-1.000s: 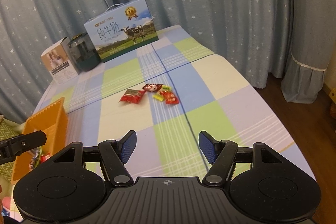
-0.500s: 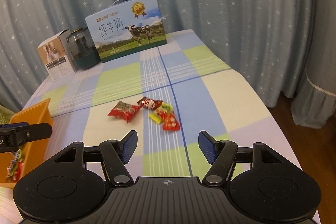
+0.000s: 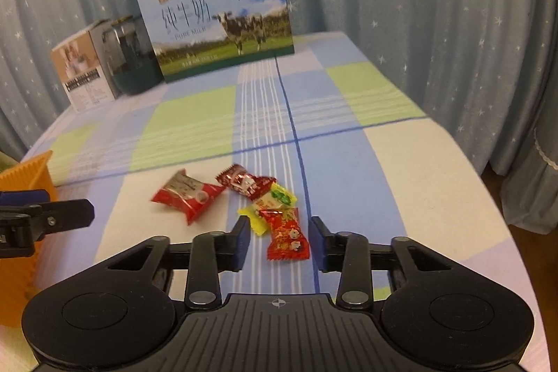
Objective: Organize snacks
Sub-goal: 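Grasp the large red-and-white packet with the left tool while the right tool grasps a red candy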
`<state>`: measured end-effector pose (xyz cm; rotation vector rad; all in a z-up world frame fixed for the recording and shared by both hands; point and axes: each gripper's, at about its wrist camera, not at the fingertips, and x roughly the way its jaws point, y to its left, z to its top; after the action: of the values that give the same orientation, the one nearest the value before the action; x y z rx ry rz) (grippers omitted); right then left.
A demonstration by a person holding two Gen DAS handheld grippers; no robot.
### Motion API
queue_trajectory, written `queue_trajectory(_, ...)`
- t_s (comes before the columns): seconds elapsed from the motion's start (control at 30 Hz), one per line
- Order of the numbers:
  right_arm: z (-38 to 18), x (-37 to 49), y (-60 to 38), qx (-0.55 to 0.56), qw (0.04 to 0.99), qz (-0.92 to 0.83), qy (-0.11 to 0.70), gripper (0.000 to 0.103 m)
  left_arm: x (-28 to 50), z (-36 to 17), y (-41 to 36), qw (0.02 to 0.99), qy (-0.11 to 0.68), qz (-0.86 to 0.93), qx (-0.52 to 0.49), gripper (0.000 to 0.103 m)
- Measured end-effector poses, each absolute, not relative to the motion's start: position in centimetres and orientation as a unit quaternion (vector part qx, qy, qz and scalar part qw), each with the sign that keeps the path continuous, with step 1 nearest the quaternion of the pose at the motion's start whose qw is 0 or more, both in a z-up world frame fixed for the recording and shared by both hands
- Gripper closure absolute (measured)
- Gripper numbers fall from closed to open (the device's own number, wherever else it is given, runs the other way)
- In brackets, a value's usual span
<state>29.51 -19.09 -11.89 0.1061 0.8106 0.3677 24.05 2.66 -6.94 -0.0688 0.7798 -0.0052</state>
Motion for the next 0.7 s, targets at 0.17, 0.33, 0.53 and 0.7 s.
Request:
queue_trajectory(0.17, -13.0, 30.4, -18.7, 0.043, 0.897, 0.181, 0.402, 0.070, 24.8, -7.9, 2.4, 0.922, 0.385, -0.006, -0.038, 0.019)
queue_trajectory(0.33, -13.2, 30.7, -18.6, 0.046, 0.897, 0.179, 0.401, 0.076, 25.2, -8.5, 2.0, 0.921, 0.388, -0.014, -0.035, 0.019)
queue_trajectory(0.53, -12.6, 30.3, -18.6, 0.044, 0.902, 0.182, 0.390, 0.081, 25.7, -8.8, 1.2, 0.920, 0.389, -0.024, -0.029, 0.019)
queue_trajectory(0.7, -11.6, 29.7, -19.6, 0.056, 0.908, 0.168, 0.380, 0.081, 26.7, -9.5, 0.4, 0.923, 0.383, -0.043, -0.021, 0.019)
